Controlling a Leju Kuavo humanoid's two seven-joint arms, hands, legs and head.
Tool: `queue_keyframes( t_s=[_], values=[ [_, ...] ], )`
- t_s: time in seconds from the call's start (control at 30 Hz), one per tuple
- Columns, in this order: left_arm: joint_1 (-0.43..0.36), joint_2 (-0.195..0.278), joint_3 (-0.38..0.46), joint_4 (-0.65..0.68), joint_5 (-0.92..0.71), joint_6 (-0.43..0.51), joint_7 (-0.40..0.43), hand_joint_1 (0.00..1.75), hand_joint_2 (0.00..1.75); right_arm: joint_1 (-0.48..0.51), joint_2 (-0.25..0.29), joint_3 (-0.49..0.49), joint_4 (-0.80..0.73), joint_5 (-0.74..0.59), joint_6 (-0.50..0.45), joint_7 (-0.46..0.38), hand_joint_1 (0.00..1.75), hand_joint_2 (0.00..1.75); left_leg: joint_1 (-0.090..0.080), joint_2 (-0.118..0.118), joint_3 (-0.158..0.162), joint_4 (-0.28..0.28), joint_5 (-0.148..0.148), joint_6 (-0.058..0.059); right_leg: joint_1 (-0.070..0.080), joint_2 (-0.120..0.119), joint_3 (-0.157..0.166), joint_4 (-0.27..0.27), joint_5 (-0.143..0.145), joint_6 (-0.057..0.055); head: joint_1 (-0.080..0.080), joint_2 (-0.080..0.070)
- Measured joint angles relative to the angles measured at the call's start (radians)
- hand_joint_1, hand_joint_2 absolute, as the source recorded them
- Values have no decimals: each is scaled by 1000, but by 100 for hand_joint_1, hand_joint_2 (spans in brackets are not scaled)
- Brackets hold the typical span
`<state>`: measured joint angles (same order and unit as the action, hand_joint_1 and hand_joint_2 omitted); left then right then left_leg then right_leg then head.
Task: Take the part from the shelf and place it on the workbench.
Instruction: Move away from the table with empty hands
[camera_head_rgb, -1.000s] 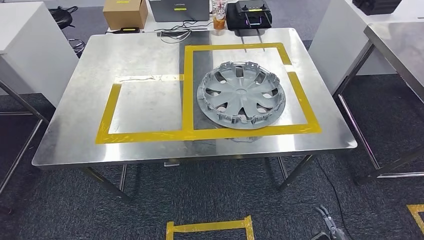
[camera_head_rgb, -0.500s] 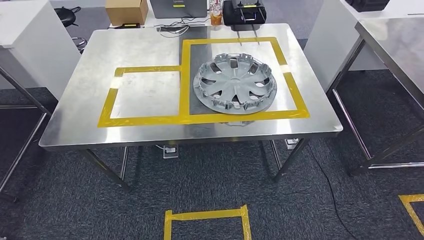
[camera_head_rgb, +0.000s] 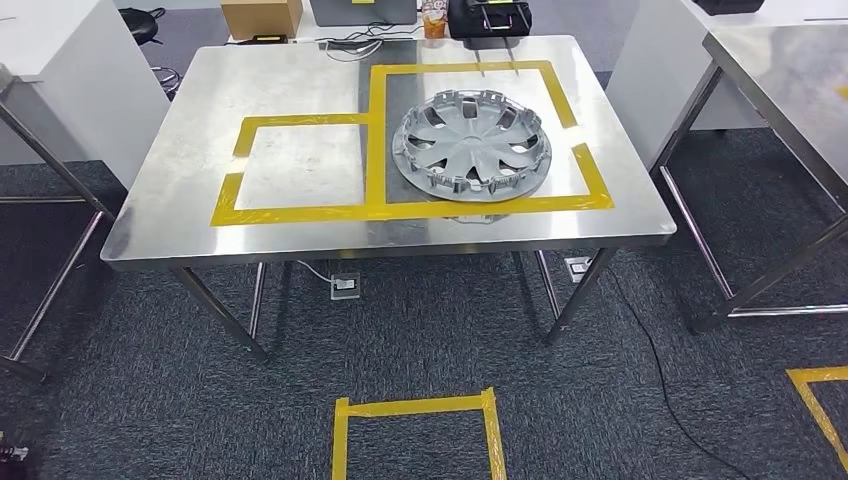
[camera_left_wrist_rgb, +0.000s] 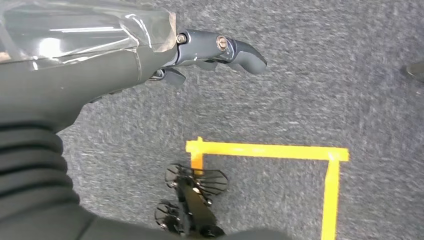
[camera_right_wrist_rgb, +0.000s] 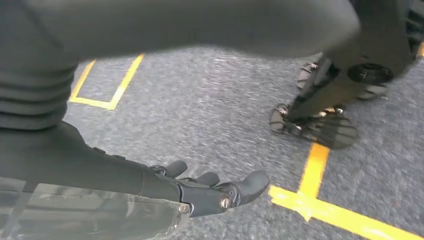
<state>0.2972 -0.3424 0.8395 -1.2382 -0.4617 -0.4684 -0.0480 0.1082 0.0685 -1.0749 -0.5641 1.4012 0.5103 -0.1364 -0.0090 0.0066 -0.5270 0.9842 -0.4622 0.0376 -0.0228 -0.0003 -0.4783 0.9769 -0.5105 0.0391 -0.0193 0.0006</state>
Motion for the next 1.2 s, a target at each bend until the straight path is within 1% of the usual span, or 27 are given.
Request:
queue_keyframes(
  t_s=[0.1, 0.13, 0.17, 0.2, 0.27, 0.3, 0.33, 0.37, 0.4, 0.43, 0.47, 0.5, 0.53, 0.6, 0.67, 0.73, 0.77, 0.8, 0.83, 0.87, 0.93, 0.97, 1.0, 1.03, 1.13, 1.17, 1.2],
  values=[
    [-12, 16, -35, 34, 24, 26, 2, 0, 0, 6, -9, 49, 34, -75, -27, 8, 0, 0, 4, -1, -10, 10, 3, -17, 3, 2, -12, 1, 9, -24, -3, 0],
    [-14, 20, -47, 47, 32, 34, 2, 0, 0, 7, -11, 66, 41, -99, -36, 10, 0, 0, 6, -2, -16, 23, -7, -23, 2, 0, -14, 1, 13, -31, -4, 0],
    [-16, 25, -59, 60, 40, 42, 2, 0, 0, 7, -13, 84, 46, -123, -45, 12, 0, 0, 8, -3, -30, 55, -30, -29, -1, -2, -18, 0, 17, -37, -5, 0],
    [-17, 31, -70, 74, 48, 50, 3, 0, 0, 6, -14, 102, 50, -148, -54, 14, 0, 0, 11, -5, -53, 107, -63, -35, -1, -5, -22, 0, 21, -42, -7, 0],
    [-18, 41, -93, 108, 64, 67, 5, 0, 0, 5, -17, 137, 53, -196, -72, 19, 0, 0, 16, -5, -110, 243, -133, -44, 2, -14, -31, 0, 26, -48, -9, 0],
    [-17, 46, -105, 126, 71, 75, 6, 0, 0, 5, -18, 154, 54, -220, -81, 21, 0, 0, 18, -5, -128, 289, -148, -46, 4, -21, -35, 1, 28, -50, -9, 0],
    [-16, 51, -117, 146, 78, 82, 7, 0, 0, 3, -20, 171, 55, -243, -89, 24, 0, 0, 18, -5, -127, 296, -142, -45, 5, -28, -37, 1, 29, -50, -9, 0],
    [-14, 56, -130, 166, 86, 90, 9, 0, 0, 1, -21, 189, 55, -267, -98, 25, 0, 0, 19, -2, -106, 262, -119, -43, 7, -36, -37, 2, 29, -50, -9, 0],
    [-13, 61, -142, 185, 93, 98, 9, 0, 0, -3, -22, 206, 55, -290, -107, 27, 0, 0, 18, 5, -68, 195, -86, -39, 8, -44, -37, 2, 30, -49, -9, 0],
    [-13, 66, -156, 203, 100, 105, 10, 0, 0, -7, -23, 224, 55, -313, -114, 28, 0, 0, 15, 24, -25, 118, -59, -33, 10, -51, -34, 2, 30, -48, -8, 0],
    [-13, 71, -169, 219, 107, 112, 11, 0, 0, -11, -24, 240, 55, -333, -122, 29, 0, 0, 11, 40, 6, 58, -41, -26, 13, -59, -32, 2, 32, -46, -8, 0],
    [-14, 76, -182, 234, 115, 119, 11, 0, 0, -15, -25, 257, 55, -355, -130, 32, 0, 0, 7, 52, 23, 20, -32, -20, 15, -67, -31, 2, 33, -41, -7, 0],
    [-14, 82, -197, 249, 123, 127, 12, 0, 0, -18, -26, 275, 55, -378, -138, 34, 0, 0, 2, 56, 26, 6, -31, -15, 16, -75, -30, 1, 35, -37, -7, 0],
    [-13, 93, -224, 279, 138, 143, 13, 0, 0, -21, -28, 310, 55, -425, -156, 40, 0, 0, 2, 36, 18, -1, -21, -5, 17, -88, -32, -1, 37, -26, -7, 0],
    [-16, 103, -253, 306, 155, 161, 15, 0, 0, -20, -29, 349, 57, -475, -173, 44, 0, 0, 7, 20, 17, -18, -5, 7, 15, -64, -48, 28, 17, -22, -5, 0],
    [-27, 112, -284, 329, 172, 177, 17, 0, 0, -13, -32, 386, 63, -526, -191, 48, 0, 0, 8, 2, 12, -25, 8, 16, 13, -23, -101, 137, -38, -29, -2, 0],
    [-34, 117, -300, 338, 180, 185, 18, 0, 0, -7, -34, 403, 68, -550, -200, 51, 0, 0, 6, -9, 7, -25, 12, 18, 13, -12, -134, 209, -67, -33, -1, 0],
    [-40, 122, -315, 347, 188, 192, 19, 0, 0, 1, -36, 420, 75, -574, -209, 55, 0, 0, 5, -20, 3, -24, 14, 19, 12, -8, -160, 266, -85, -32, -1, 0],
    [-47, 128, -330, 354, 196, 200, 20, 0, 0, 10, -37, 438, 84, -598, -218, 58, 0, 0, 4, -32, 1, -23, 16, 18, 11, -6, -170, 288, -86, -27, -1, 0],
    [-54, 133, -345, 360, 204, 208, 20, 0, 0, 19, -38, 456, 93, -622, -227, 61, 0, 0, 4, -43, 0, -21, 17, 17, 10, -4, -159, 268, -71, -19, 0, 0],
    [-72, 144, -374, 369, 219, 224, 21, 0, 0, 35, -40, 492, 113, -669, -243, 64, 0, 0, 4, -61, -4, -11, 16, 13, 5, -1, -93, 132, -14, -2, 1, 0],
    [-81, 149, -389, 374, 227, 232, 21, 0, 0, 40, -41, 509, 123, -691, -252, 67, 0, 0, 1, -66, -8, -3, 13, 9, 4, 2, -66, 69, 9, -1, 3, 0],
    [-89, 156, -404, 380, 235, 240, 22, 0, 0, 44, -42, 527, 132, -716, -261, 70, 0, 0, -1, -70, -12, 4, 11, 3, 4, 5, -50, 29, 23, -5, 4, 0],
    [-94, 163, -419, 388, 243, 249, 22, 0, 0, 46, -42, 546, 139, -741, -270, 73, 0, 0, -3, -72, -16, 10, 11, -2, 5, 7, -44, 15, 29, -11, 5, 0],
    [-102, 183, -460, 422, 266, 273, 24, 0, 0, 55, -43, 603, 150, -812, -296, 79, 0, 0, -1, -67, -26, 21, 6, -16, 6, 5, -49, 16, 40, -30, 5, 0],
    [-102, 190, -473, 437, 274, 280, 25, 0, 0, 55, -43, 621, 151, -835, -304, 81, 0, 0, 1, -56, -34, 40, -13, -22, 4, 3, -53, 15, 44, -37, 3, 0],
    [-103, 195, -486, 453, 282, 288, 27, 0, 0, 54, -44, 639, 151, -859, -313, 83, 0, 0, 3, -44, -48, 78, -45, -27, 3, 1, -58, 14, 48, -42, 0, 0]
  ],
)
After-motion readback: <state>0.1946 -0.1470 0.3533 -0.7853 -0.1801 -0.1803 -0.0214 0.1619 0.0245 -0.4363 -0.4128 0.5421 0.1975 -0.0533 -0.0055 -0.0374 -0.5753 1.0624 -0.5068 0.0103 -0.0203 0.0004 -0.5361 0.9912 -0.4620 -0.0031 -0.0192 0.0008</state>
